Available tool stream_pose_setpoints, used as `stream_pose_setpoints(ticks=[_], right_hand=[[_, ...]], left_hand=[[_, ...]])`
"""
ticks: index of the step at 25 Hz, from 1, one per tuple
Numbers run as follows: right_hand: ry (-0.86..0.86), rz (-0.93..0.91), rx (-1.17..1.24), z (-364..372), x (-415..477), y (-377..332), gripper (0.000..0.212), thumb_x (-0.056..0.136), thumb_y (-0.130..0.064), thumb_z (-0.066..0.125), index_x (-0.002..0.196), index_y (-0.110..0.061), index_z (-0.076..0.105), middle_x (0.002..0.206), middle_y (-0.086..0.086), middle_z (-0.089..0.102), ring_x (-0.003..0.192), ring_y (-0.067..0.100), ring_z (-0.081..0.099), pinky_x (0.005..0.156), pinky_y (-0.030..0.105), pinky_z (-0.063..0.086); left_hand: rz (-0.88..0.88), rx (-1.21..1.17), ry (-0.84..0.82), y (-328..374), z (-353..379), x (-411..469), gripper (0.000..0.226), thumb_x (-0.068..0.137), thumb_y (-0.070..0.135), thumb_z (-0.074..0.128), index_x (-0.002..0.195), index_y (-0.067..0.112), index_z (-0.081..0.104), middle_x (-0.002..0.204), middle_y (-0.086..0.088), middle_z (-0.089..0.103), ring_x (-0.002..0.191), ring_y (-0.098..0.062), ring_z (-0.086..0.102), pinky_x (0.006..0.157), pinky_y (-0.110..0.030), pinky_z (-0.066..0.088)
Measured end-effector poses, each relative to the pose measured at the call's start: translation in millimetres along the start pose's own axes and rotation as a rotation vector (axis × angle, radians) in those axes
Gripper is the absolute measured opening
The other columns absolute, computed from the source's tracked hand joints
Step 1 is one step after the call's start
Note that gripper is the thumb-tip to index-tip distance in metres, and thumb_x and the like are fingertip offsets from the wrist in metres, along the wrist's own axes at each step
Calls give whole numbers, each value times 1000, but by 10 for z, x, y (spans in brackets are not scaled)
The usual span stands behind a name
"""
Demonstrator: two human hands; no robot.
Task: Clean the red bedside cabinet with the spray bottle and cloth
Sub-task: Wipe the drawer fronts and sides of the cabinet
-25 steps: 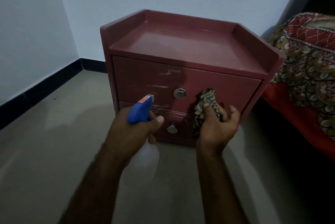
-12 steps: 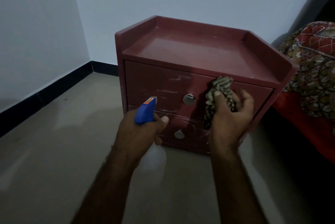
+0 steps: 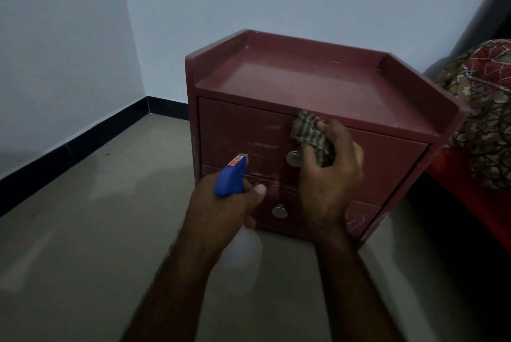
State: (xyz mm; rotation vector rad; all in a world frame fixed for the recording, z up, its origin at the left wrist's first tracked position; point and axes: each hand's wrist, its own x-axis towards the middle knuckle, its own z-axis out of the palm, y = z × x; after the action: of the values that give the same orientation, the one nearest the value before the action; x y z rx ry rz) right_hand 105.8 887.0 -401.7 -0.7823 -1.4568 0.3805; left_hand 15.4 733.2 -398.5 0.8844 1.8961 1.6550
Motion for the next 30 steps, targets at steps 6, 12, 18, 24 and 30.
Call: stream_pose_setpoints(ticks=[6, 12, 18, 24, 30], right_hand=[[-80, 3, -18, 210, -92, -187, 54, 75, 0, 77, 127, -14, 72, 108, 9, 68, 103, 6, 51, 91, -1, 34], [201, 336, 277, -73, 19, 5, 55, 76, -7, 80, 128, -17, 63, 109, 10, 72, 102, 25, 70, 95, 51, 56], [214, 329, 320, -97, 44, 58, 55, 78, -7, 79, 128, -18, 61, 109, 1, 75, 106, 31, 69, 95, 55, 55], [21, 66, 6, 186, -73, -116, 57, 74, -6, 79, 128, -18, 69, 107, 0, 66, 100, 9, 55, 91, 7, 41], [-2, 28, -1, 218, -66, -133, 56, 75, -8, 80, 129, -19, 69, 106, -5, 69, 100, 8, 57, 90, 8, 44]], left_hand=[[57, 13, 22, 69, -103, 55, 19, 88, 26, 75, 81, 10, 67, 63, -12, 68, 59, -24, 70, 68, -29, 50], [17, 24, -43, 99, -50, 77, 24, 88, 26, 76, 87, 4, 66, 60, -7, 66, 57, -19, 68, 66, -21, 46], [19, 34, 1, 125, -59, 66, 25, 88, 28, 74, 85, 5, 66, 63, -7, 67, 59, -19, 69, 67, -22, 46], [46, 14, 30, 139, -119, 75, 21, 87, 29, 74, 81, 11, 67, 63, -6, 68, 61, -25, 71, 70, -31, 52], [39, 2, 49, 147, -158, 68, 20, 87, 28, 75, 83, 11, 68, 61, -2, 68, 59, -23, 71, 67, -26, 49]])
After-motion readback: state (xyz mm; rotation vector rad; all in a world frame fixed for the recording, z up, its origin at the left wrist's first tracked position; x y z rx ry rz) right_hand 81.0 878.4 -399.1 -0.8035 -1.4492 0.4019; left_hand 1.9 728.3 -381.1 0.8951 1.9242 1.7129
